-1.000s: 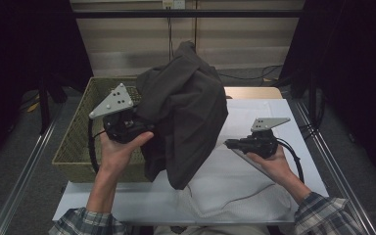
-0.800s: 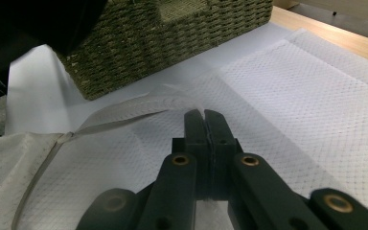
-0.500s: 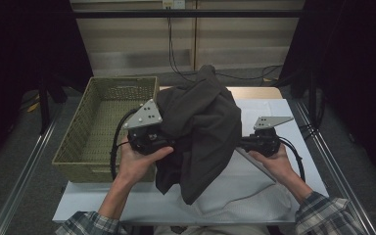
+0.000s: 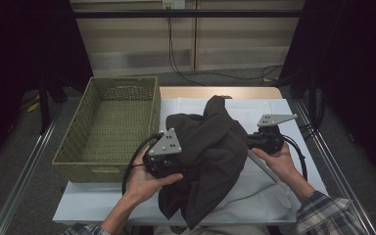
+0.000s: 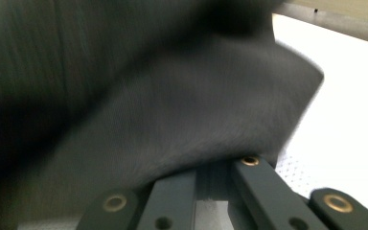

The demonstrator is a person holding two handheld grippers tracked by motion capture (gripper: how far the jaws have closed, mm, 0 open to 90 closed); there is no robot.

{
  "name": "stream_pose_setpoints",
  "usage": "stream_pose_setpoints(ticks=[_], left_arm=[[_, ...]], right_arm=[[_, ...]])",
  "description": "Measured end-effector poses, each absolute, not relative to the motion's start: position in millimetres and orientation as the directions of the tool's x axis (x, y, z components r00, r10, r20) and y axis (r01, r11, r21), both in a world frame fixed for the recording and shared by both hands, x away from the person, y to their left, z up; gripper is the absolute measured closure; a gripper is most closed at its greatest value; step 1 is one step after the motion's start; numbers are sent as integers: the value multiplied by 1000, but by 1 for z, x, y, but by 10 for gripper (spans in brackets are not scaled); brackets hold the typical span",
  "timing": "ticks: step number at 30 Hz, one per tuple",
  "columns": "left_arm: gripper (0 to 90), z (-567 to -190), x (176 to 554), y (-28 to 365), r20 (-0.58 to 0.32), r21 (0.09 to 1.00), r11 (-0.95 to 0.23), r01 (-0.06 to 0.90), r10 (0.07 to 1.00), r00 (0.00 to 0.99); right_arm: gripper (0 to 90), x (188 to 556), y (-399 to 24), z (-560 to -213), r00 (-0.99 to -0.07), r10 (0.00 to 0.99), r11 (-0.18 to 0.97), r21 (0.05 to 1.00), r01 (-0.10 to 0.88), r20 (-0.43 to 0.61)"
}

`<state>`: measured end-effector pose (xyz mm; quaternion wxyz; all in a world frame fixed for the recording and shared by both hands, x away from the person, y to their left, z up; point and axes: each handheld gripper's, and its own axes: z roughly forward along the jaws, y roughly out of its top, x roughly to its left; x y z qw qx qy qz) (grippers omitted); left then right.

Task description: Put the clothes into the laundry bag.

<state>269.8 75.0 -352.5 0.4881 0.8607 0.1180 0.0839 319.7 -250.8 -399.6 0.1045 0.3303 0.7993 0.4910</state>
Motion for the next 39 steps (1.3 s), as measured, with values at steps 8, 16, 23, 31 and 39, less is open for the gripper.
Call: stream_pose_setpoints(ticks=[8, 16, 23, 31, 39], left_arm=[[655, -360, 267, 47, 40, 842, -534, 77, 203, 978], [647, -369, 269, 20, 38, 829, -558, 52, 148, 988], [647, -408, 274, -7, 6, 785, -619, 42, 76, 997], [651, -444, 275, -25, -32, 755, -653, 63, 58, 998], [573, -450, 275, -26, -64, 764, -638, 102, 82, 995]], right_arm=[[900, 320, -251, -400, -757, 633, 290, 856, 428, 164], [900, 321, -255, -399, -747, 642, 268, 861, 432, 175], [900, 324, -257, -405, -740, 649, 280, 848, 449, 178], [900, 324, -257, -405, -731, 656, 280, 840, 465, 187], [900, 323, -255, -408, -722, 672, 292, 837, 462, 164]])
